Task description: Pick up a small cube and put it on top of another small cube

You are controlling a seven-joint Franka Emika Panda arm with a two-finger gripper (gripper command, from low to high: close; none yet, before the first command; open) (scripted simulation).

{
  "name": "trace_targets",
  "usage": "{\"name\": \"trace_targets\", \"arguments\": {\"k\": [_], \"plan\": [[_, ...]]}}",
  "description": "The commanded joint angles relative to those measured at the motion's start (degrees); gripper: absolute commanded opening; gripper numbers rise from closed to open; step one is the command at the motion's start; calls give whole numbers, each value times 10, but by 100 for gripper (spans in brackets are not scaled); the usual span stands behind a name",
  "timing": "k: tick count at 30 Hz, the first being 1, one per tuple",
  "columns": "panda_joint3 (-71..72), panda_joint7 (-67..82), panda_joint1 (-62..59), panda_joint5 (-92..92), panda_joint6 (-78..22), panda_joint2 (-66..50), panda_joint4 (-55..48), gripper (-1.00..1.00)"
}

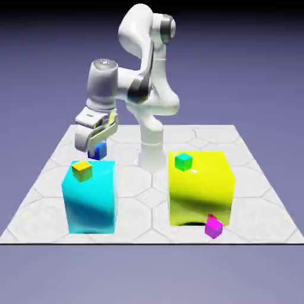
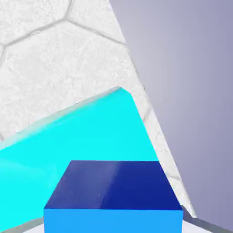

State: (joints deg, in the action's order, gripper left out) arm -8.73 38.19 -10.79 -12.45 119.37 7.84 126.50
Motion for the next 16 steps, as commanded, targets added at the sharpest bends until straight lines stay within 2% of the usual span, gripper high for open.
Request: {"name": "trace_targets", "arguments": {"k": [1, 8, 13, 14, 16], "plan": [[-21, 16, 16, -2, -9, 0, -8, -100], [-129, 99, 102, -13, -30, -5, -42, -100], [-141, 101, 94, -9, 73, -50, 16, -100], [-141, 101, 94, -9, 73, -50, 16, 100], [-138, 101, 96, -10, 48, -39, 2, 100]]}}
